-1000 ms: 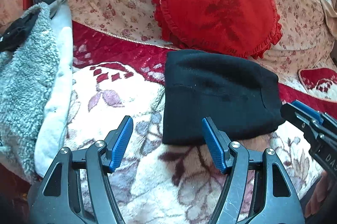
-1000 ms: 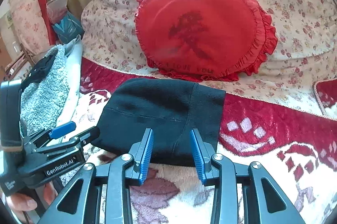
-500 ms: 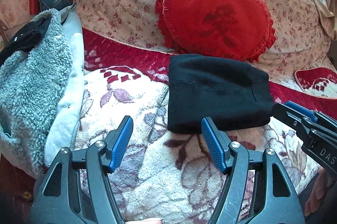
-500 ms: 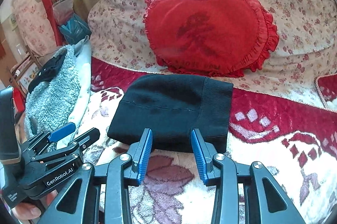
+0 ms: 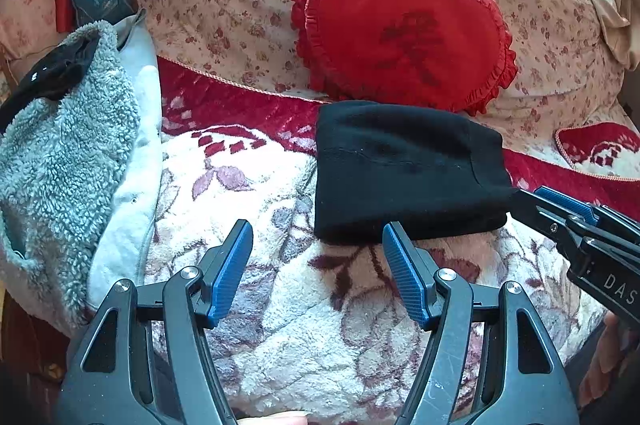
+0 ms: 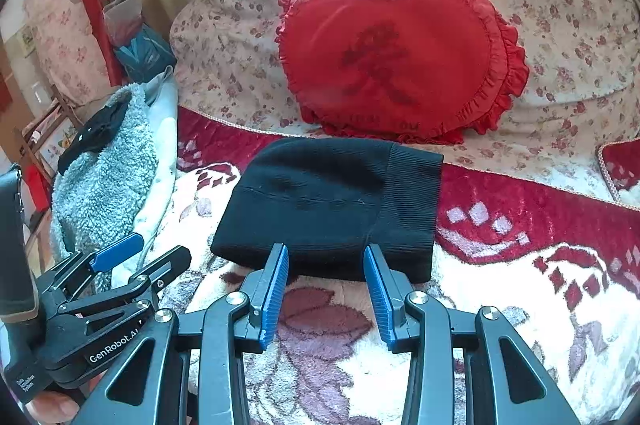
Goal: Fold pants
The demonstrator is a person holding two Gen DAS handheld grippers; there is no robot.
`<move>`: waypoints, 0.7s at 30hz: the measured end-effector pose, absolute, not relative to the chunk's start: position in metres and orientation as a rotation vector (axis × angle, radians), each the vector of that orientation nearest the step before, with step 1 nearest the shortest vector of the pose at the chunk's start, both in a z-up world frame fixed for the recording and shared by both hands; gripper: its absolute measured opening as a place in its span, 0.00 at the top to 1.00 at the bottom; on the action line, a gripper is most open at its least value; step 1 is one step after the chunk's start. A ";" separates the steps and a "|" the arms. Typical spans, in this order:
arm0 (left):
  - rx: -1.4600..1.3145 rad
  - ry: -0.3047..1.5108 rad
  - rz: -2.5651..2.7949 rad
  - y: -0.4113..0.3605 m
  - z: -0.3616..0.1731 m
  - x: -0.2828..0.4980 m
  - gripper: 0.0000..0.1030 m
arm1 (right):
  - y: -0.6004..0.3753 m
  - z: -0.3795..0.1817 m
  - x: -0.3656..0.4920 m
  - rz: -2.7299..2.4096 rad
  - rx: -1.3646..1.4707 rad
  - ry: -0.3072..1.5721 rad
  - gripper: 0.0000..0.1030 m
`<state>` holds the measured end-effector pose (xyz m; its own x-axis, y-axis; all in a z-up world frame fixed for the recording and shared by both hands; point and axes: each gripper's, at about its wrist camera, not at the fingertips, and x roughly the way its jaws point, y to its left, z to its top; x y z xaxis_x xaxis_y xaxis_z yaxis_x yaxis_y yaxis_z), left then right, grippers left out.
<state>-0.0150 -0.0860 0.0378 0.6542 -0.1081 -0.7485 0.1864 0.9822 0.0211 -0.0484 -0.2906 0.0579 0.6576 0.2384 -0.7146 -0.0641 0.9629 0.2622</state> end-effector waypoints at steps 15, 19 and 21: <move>0.110 0.840 -0.173 -0.088 0.036 -0.017 0.34 | -0.288 0.054 -0.048 0.177 0.230 0.848 0.63; 0.112 0.842 -0.174 -0.088 0.035 -0.017 0.34 | -0.287 0.053 -0.048 0.177 0.232 0.853 0.63; 0.114 0.841 -0.174 -0.088 0.035 -0.017 0.34 | -0.286 0.052 -0.047 0.177 0.233 0.856 0.63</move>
